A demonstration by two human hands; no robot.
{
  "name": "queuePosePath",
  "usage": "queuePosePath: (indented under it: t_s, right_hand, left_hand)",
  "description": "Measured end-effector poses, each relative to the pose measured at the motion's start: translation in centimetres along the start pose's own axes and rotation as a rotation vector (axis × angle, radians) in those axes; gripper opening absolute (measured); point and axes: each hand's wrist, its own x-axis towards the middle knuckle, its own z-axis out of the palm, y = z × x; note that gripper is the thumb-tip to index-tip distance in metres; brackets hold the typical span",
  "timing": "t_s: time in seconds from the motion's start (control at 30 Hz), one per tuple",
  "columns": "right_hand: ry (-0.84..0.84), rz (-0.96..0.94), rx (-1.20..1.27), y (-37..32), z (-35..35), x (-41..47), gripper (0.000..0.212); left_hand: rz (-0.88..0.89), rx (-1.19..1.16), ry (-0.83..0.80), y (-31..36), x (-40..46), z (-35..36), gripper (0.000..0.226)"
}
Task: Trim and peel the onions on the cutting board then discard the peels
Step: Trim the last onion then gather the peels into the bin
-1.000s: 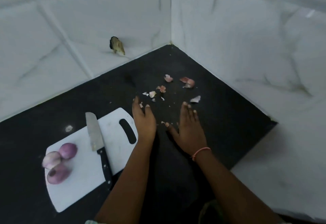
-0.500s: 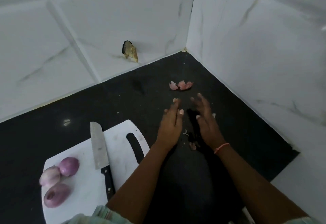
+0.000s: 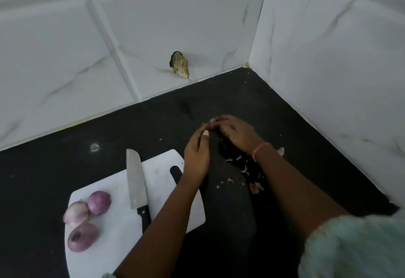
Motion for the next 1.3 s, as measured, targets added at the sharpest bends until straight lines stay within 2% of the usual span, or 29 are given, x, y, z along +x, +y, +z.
queuePosePath:
  t_s: [0.1, 0.2, 0.27, 0.3, 0.33, 0.4, 0.47, 0.5, 0.53, 0.57, 0.6, 0.67, 0.7, 0.73, 0.8, 0.83, 0.87, 0.9, 0.93, 1.0, 1.07, 1.1, 1.13, 1.2, 1.27, 1.3]
  right_hand:
    - [0.056, -0.017, 0.150, -1.1, -0.2, -5.8, 0.034]
    - [0.419, 0.065, 0.253, 0.6, -1.4, -10.8, 0.040]
    - [0.669, 0.263, 0.188, 2.9, -2.1, -13.0, 0.043]
    - [0.728, 0.386, 0.114, 3.6, -2.1, -13.5, 0.044]
    - [0.724, 0.480, 0.002, 3.7, -1.8, -13.9, 0.047]
    - [0.580, 0.465, -0.234, 2.9, -0.2, -13.8, 0.058]
    - [0.392, 0.309, -0.175, 1.2, 1.8, -13.7, 0.066]
    - [0.338, 0.244, 0.003, 0.6, 2.3, -13.7, 0.066]
    - [0.330, 0.191, 0.257, 0.0, 2.4, -13.8, 0.064]
    - [0.408, 0.156, 0.454, 0.0, 2.0, -13.8, 0.061]
    - [0.566, 0.154, 0.574, 0.1, 1.4, -13.6, 0.056]
    - [0.883, 0.268, 0.545, 0.8, -0.9, -13.0, 0.048]
    - [0.981, 0.356, 0.464, 1.6, -2.0, -12.8, 0.046]
    - [0.996, 0.440, 0.388, 2.1, -2.5, -12.8, 0.044]
    - [0.791, 0.533, 0.106, 2.5, -1.9, -13.2, 0.048]
    - [0.631, 0.486, -0.012, 2.2, -0.9, -13.7, 0.053]
    - [0.496, 0.407, -0.042, 1.9, 0.0, -14.1, 0.056]
    - [0.416, 0.325, 0.050, 1.5, 0.6, -14.6, 0.056]
    - [0.406, 0.266, 0.228, 1.0, 0.8, -15.3, 0.054]
    - [0.597, 0.210, 0.530, 1.0, 0.5, -16.2, 0.050]
    - [0.852, 0.279, 0.578, 1.5, 0.0, -16.4, 0.048]
    - [0.916, 0.356, 0.529, 1.6, -0.2, -16.0, 0.047]
    - [0.915, 0.433, 0.443, 1.6, -0.3, -15.6, 0.048]
    - [0.751, 0.510, 0.140, 1.7, -0.3, -14.5, 0.054]
    - [0.541, 0.440, -0.145, 1.6, 0.3, -14.2, 0.058]
    - [0.473, 0.391, -0.183, 1.4, 0.5, -14.3, 0.059]
  left_hand:
    - [-0.007, 0.029, -0.093, 0.4, 0.4, 0.2, 0.036]
    - [-0.059, 0.077, -0.223, 0.5, -0.2, 1.1, 0.041]
    - [-0.036, 0.176, -0.269, 0.4, -1.4, 2.0, 0.044]
    - [0.025, 0.268, -0.287, 0.3, -1.9, 2.5, 0.044]
    - [0.100, 0.366, -0.307, 0.1, -2.5, 3.0, 0.045]
    - [0.200, 0.458, -0.377, -0.4, -3.7, 4.0, 0.051]
    - [0.164, 0.329, -0.472, -0.6, -5.1, 4.7, 0.052]
    - [0.118, 0.178, -0.481, -0.4, -5.9, 4.8, 0.051]
    - [0.062, 0.030, -0.428, -0.2, -6.4, 4.7, 0.053]
    - [0.027, -0.083, -0.337, 0.3, -6.9, 4.3, 0.054]
    - [0.023, -0.133, -0.232, 0.7, -7.2, 3.6, 0.052]
    - [0.033, -0.146, -0.070, 1.2, -7.3, 1.9, 0.045]
    - [0.032, -0.139, -0.031, 1.4, -7.2, 1.1, 0.045]
    - [0.020, -0.135, -0.008, 1.2, -7.1, 0.5, 0.045]
    - [-0.017, -0.136, 0.018, 1.1, -6.9, -0.2, 0.045]
    - [-0.034, -0.133, 0.020, 1.0, -6.7, -0.1, 0.044]
    - [-0.042, -0.122, 0.012, 1.0, -6.3, 0.0, 0.044]
    - [-0.048, -0.105, 0.000, 1.1, -5.8, 0.3, 0.043]
    - [-0.050, -0.091, -0.021, 1.2, -5.3, 0.6, 0.042]
    - [-0.030, -0.032, -0.092, 1.2, -3.9, 1.2, 0.042]
    - [0.044, 0.066, -0.176, 1.1, -2.2, 2.0, 0.042]
    - [0.091, 0.124, -0.213, 1.0, -1.3, 2.4, 0.042]
    - [0.141, 0.188, -0.245, 1.0, -0.3, 2.9, 0.042]
    - [0.215, 0.346, -0.315, 0.7, 2.0, 4.0, 0.043]
    - [0.255, 0.544, -0.388, 0.3, 3.9, 4.9, 0.045]
    - [0.277, 0.649, -0.422, 0.0, 4.6, 5.3, 0.046]
